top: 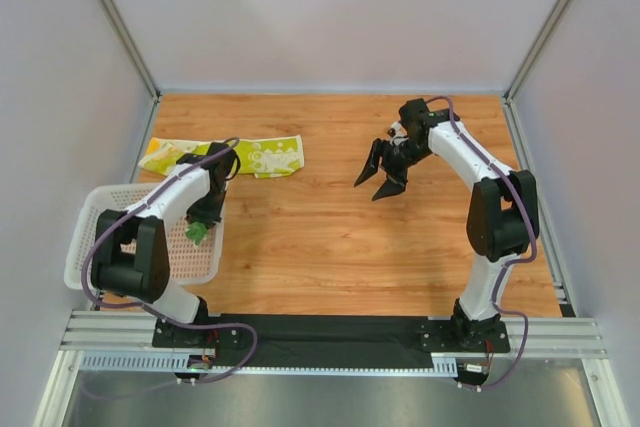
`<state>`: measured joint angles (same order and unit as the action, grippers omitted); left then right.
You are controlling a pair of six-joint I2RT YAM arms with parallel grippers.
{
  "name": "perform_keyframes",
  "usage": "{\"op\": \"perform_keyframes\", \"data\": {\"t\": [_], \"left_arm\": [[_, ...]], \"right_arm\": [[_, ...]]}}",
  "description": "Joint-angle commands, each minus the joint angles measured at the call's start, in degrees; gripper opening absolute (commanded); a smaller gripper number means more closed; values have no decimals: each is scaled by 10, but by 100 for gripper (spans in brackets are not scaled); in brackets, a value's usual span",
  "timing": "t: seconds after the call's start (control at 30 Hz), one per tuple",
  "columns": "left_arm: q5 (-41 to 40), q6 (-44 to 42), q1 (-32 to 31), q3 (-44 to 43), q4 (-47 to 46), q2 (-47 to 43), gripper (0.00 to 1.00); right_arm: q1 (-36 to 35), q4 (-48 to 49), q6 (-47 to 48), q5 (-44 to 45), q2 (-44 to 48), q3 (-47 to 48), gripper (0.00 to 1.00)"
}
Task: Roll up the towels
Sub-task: Place the rolled towel into the container
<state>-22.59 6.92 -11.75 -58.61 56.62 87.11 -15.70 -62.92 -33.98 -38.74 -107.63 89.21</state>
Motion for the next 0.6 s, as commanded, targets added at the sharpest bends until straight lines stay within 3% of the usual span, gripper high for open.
{"op": "perform_keyframes", "data": {"t": [0.0,0.33,0.57], "left_arm": [[13,-40,6,-62,-49,42,0],[72,-133,5,-142,-154,132,0],[77,-165,-43,-117,-196,103,0]], "right_arm": [[1,20,5,-18,16,2,61],[19,15,15,-15,3,15,60],[38,12,24,-14,-3,18,60]]}}
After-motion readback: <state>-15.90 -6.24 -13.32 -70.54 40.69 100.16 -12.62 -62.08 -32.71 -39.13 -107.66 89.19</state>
